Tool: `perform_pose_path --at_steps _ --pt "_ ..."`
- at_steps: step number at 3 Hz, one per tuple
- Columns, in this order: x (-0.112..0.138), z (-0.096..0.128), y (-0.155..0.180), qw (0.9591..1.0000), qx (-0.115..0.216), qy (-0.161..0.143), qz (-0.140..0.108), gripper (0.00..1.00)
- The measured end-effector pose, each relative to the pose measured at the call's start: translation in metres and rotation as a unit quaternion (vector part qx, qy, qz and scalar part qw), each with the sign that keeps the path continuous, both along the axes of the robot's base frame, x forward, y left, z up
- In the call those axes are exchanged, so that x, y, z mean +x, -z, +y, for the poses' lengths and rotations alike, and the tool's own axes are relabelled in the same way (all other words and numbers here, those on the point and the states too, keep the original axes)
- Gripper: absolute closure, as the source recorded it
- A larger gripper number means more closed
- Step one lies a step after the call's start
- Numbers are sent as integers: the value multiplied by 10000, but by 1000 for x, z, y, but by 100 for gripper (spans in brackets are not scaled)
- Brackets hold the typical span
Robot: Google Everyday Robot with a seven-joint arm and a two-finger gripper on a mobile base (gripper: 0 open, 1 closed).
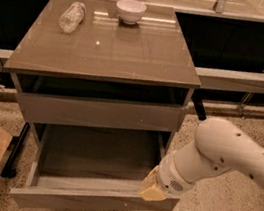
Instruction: Close middle drawer
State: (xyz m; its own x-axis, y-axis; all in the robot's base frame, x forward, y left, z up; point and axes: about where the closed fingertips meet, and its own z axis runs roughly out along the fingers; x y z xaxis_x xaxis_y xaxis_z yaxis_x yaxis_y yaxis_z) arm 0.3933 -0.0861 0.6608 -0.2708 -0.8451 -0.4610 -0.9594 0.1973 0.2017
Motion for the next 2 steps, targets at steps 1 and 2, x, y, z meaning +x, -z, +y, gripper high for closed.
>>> perform_pose_path --at_steps 1,2 --pt "-1 1 7 10000 -17 51 11 100" --pt "-1 1 7 10000 -18 46 10 100"
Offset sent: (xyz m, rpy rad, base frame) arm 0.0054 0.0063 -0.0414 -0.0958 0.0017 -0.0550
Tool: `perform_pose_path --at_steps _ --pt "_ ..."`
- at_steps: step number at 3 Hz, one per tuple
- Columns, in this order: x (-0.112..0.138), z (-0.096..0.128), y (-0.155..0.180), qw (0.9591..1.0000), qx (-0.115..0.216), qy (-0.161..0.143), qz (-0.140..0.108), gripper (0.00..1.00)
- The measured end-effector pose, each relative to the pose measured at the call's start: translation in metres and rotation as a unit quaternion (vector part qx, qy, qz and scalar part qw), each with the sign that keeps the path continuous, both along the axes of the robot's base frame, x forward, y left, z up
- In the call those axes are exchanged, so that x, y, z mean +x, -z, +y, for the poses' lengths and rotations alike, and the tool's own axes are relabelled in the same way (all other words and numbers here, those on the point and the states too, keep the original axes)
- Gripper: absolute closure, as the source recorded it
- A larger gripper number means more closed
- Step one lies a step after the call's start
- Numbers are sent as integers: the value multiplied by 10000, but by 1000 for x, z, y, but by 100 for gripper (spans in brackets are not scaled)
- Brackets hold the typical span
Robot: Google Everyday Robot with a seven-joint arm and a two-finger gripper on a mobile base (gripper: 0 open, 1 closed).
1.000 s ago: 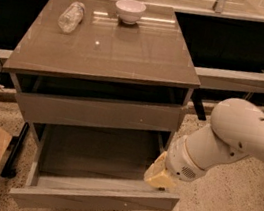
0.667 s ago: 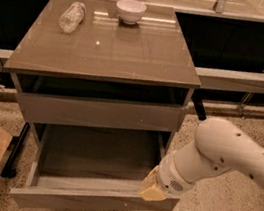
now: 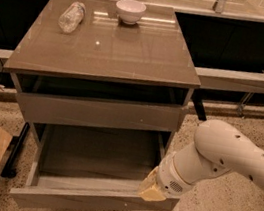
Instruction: Close middle drawer
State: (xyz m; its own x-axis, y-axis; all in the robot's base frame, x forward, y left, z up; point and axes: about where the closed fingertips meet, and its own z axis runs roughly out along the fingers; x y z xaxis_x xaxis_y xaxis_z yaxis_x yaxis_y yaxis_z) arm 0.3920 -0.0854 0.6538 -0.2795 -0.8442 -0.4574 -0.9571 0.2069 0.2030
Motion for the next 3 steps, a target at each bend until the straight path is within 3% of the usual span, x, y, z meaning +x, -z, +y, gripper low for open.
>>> perform_pose_path --at_steps 3 --pt "27 17 119 9995 97 254 170 100"
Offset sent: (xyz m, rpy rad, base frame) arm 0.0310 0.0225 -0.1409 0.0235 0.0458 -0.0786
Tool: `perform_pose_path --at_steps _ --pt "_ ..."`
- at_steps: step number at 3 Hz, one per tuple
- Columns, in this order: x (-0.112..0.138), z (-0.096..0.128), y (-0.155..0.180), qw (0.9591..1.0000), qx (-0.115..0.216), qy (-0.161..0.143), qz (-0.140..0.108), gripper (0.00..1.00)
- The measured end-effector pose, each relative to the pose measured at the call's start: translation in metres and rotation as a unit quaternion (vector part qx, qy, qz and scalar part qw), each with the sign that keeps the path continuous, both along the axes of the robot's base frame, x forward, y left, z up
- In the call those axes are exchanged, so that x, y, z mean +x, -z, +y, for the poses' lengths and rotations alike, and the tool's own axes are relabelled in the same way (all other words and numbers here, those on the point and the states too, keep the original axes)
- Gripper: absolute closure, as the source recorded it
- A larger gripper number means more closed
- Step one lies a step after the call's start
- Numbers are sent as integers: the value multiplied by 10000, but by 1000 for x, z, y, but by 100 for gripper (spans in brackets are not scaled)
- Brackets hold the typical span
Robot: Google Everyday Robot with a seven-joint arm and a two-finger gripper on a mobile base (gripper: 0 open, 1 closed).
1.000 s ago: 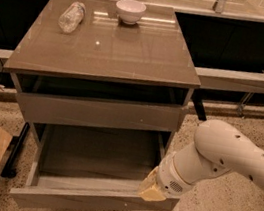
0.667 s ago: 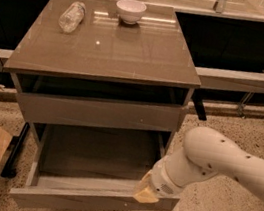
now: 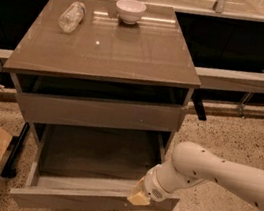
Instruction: Close middle drawer
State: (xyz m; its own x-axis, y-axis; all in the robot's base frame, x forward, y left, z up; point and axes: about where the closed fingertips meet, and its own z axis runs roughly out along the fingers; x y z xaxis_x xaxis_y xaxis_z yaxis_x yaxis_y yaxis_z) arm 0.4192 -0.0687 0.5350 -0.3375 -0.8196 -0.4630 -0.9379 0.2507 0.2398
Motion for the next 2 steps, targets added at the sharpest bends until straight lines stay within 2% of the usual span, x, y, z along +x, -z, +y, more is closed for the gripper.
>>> perform_pose_path --at_steps 2 --pt "10 -5 85 9986 -13 145 503 100"
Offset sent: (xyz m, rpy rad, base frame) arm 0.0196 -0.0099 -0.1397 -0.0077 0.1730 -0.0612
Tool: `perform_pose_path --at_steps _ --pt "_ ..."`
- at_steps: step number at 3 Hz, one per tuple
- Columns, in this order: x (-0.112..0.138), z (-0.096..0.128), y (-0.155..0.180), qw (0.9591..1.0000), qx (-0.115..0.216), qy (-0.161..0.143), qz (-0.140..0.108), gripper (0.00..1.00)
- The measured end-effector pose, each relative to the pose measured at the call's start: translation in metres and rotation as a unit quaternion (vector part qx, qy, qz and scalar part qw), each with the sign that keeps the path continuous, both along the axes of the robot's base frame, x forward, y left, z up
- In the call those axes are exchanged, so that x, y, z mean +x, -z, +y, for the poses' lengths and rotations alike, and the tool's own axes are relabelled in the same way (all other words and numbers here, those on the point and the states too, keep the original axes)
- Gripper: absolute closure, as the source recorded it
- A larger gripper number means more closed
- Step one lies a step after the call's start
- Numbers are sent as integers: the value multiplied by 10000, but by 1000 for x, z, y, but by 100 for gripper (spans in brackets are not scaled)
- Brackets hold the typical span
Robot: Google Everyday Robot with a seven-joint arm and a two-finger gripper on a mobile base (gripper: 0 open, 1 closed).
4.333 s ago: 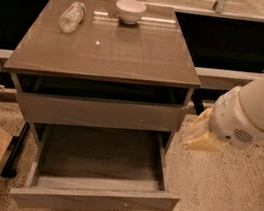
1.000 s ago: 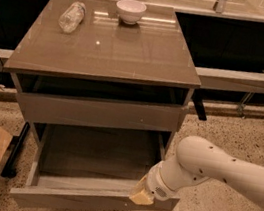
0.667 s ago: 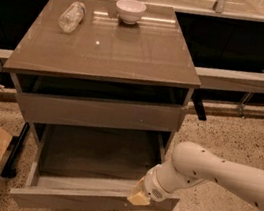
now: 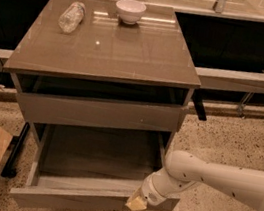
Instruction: Close middle drawer
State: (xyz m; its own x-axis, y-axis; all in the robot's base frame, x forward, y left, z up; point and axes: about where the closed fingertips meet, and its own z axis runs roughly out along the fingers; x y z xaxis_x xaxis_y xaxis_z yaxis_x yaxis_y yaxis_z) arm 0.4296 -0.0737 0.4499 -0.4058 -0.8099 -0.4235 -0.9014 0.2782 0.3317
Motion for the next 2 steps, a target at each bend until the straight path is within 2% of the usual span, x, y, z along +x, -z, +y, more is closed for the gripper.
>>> perform_pose_path --at_steps 1,2 --pt "7 3 15 10000 21 36 81 100" --pt "26 15 20 9999 122 5 35 100"
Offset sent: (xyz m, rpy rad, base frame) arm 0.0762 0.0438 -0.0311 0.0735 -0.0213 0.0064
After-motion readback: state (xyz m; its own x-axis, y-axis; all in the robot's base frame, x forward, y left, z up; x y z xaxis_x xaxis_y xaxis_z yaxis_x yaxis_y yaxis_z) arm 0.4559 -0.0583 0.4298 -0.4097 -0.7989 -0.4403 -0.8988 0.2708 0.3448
